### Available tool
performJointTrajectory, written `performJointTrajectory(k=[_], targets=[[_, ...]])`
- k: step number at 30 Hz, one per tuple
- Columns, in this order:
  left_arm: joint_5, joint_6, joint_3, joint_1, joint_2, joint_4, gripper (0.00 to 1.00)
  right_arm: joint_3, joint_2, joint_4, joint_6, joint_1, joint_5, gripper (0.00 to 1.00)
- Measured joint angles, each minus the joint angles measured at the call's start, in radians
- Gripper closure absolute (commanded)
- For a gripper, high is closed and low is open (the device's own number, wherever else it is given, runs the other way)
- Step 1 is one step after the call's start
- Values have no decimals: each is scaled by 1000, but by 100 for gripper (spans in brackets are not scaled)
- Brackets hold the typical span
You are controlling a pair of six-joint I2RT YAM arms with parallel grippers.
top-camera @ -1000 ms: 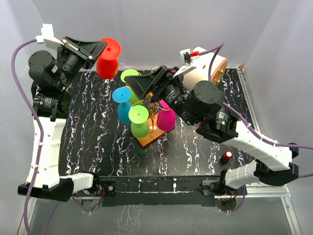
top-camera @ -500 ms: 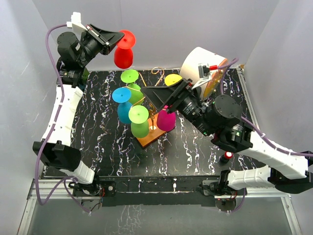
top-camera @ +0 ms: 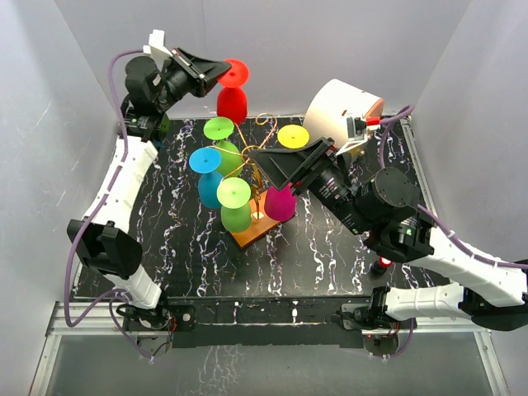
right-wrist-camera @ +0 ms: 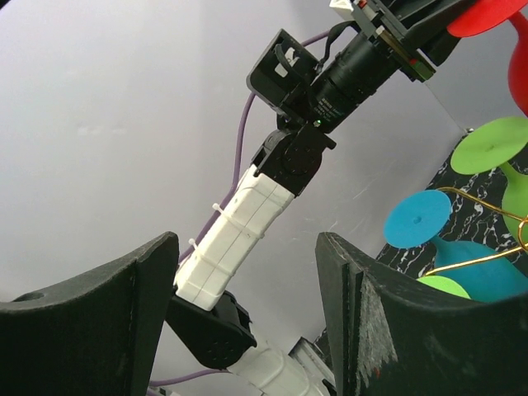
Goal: Place the wine glass upside down on the wine glass rack
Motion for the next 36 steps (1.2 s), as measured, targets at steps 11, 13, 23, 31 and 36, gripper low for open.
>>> performJointTrajectory(k=[11, 13, 23, 31, 36], targets=[[-55, 0, -62, -60, 11, -56, 100, -49, -49, 3, 12, 0, 35, 34], [-79, 12, -65, -71, 11, -85, 100, -50, -53, 8, 13, 0, 40, 34], [-101, 37, -134, -107, 3, -136, 100, -50, -50, 8, 17, 0, 37, 34], [-97, 35, -196, -111, -21, -129, 100, -68, -55, 6, 18, 0, 48, 34], [-96, 33, -196, -132, -26, -119, 100, -73, -56, 7, 18, 0, 55, 34]])
